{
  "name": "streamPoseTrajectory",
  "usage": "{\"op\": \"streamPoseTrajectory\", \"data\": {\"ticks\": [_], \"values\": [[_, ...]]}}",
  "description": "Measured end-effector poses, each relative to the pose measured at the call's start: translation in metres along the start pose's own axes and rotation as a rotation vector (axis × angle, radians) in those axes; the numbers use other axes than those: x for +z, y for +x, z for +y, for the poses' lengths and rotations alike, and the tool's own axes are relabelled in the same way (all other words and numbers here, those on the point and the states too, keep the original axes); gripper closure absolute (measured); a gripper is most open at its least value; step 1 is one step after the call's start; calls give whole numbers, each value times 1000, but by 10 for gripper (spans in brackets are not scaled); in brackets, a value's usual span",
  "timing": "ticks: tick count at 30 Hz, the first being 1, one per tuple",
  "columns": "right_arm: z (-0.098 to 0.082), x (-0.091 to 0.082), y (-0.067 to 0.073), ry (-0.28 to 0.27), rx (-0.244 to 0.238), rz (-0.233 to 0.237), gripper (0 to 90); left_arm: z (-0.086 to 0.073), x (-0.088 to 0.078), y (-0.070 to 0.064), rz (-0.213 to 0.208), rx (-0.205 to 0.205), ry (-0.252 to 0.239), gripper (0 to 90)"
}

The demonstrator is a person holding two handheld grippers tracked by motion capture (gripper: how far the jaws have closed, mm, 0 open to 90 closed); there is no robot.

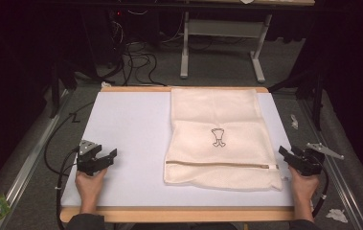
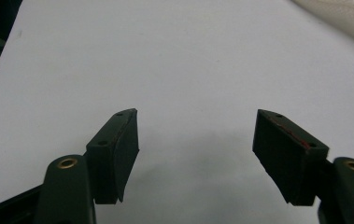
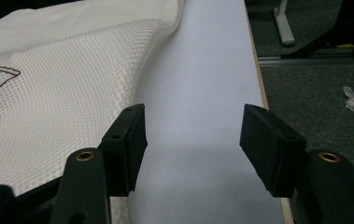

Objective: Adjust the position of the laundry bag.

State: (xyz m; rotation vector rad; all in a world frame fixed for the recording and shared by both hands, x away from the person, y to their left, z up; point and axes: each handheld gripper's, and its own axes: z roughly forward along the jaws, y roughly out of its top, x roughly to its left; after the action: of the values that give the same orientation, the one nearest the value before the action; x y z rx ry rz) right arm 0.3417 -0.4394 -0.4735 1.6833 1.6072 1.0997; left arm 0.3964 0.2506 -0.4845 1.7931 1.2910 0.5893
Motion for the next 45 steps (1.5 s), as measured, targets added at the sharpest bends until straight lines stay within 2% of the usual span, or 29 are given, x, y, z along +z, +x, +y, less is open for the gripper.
{"op": "streamPoseTrajectory", "data": {"ticks": [2,6,13,15,21,22,23,27,29,30,32,34,42,45], "values": [[0,0,0,2,0,-1,416,0,0,0,-7,-3,1,307],[0,-1,2,-6,-22,6,418,0,-2,-2,-7,17,-18,333],[2,3,-1,34,-7,37,465,1,-1,1,-21,-3,-10,370],[3,3,0,41,-7,36,468,1,-1,2,-9,-16,-6,366],[3,3,0,38,-6,33,463,4,-2,-1,-22,-24,-9,369],[3,3,0,38,-6,33,463,5,-2,-2,-22,-16,-7,369],[3,2,0,39,-9,33,455,10,-4,-8,-19,12,-13,377],[3,-1,1,48,-1,49,435,20,-8,-18,-44,35,-40,378],[5,-7,2,44,-3,29,429,27,-9,-29,-68,48,-49,379],[5,-7,2,44,-3,29,429,27,-9,-29,-68,48,-49,379],[8,-10,2,56,6,24,414,33,-5,-41,-84,74,-15,386],[10,-11,4,68,-3,18,422,35,-3,-46,-100,76,4,385],[11,-11,8,98,-38,47,495,41,7,-66,-166,78,35,394],[11,-12,12,104,-35,63,512,45,9,-76,-179,104,42,393]]}}
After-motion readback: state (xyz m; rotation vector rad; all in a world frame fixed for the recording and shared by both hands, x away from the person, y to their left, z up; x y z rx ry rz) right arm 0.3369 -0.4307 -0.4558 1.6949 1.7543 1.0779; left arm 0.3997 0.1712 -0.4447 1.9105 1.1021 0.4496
